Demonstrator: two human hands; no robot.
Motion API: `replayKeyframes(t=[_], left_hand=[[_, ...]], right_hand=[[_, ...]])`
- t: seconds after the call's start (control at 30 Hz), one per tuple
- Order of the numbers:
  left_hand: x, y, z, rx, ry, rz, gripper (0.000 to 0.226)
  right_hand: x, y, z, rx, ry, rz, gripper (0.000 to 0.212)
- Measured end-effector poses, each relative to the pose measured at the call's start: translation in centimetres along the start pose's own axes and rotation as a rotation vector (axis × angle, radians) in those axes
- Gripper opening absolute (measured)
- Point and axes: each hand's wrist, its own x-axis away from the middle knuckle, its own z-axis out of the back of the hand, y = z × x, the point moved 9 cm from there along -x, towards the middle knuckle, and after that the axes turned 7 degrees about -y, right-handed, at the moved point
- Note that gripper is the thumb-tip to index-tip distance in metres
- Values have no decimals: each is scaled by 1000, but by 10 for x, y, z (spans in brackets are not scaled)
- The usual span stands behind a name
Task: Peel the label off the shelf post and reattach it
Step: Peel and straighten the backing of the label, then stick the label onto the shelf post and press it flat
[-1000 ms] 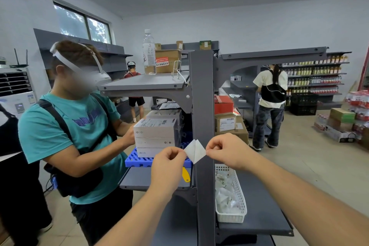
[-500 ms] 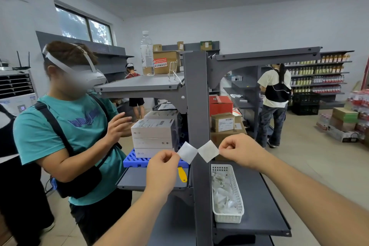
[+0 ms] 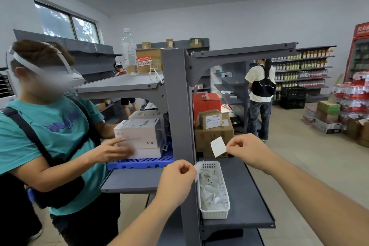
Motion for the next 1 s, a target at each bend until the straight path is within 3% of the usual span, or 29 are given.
replayKeyframes(t=[0.13, 0.37, 0.63, 0.8, 0.9, 1.0], left_hand=[[-4, -16, -47, 52, -88, 102, 18], [-13, -56, -114, 287, -102, 305, 22], [-36, -105, -159, 605, 19, 555, 16], [-57, -118, -175, 555, -14, 573, 24], [-61, -122, -178, 458, -33, 578, 47], [-60, -117, -175, 397, -72, 546, 56]], right_hand=[[10, 15, 17, -10, 36, -30, 18], [30, 56, 49, -22, 94, -91, 26], [54, 110, 73, -48, 121, -208, 27], [65, 129, 84, -30, 145, -266, 20], [66, 127, 87, -20, 144, -273, 18], [64, 124, 85, -22, 144, -272, 17]])
